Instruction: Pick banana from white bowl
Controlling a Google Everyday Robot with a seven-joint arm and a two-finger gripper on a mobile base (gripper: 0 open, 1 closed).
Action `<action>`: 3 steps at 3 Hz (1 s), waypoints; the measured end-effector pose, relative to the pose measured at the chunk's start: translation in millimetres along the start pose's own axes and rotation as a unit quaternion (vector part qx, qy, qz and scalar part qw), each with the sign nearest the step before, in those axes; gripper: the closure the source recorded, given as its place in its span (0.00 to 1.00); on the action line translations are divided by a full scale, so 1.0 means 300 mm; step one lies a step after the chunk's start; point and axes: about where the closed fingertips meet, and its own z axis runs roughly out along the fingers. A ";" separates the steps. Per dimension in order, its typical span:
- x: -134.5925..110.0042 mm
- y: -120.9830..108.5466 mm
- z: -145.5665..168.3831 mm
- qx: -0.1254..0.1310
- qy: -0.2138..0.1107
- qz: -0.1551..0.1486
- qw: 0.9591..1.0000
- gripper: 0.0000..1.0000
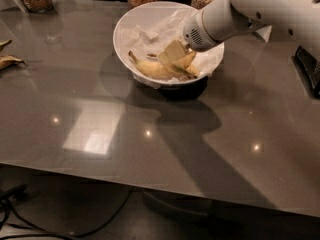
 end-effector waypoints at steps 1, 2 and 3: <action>0.028 -0.002 0.034 -0.009 0.008 0.010 1.000 0.42; 0.057 -0.002 0.066 -0.016 0.016 0.020 1.000 0.46; 0.076 -0.002 0.087 -0.020 0.024 0.026 0.999 0.65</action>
Offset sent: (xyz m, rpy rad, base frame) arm 0.0054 -0.0029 -0.0393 0.0155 0.0926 -0.0185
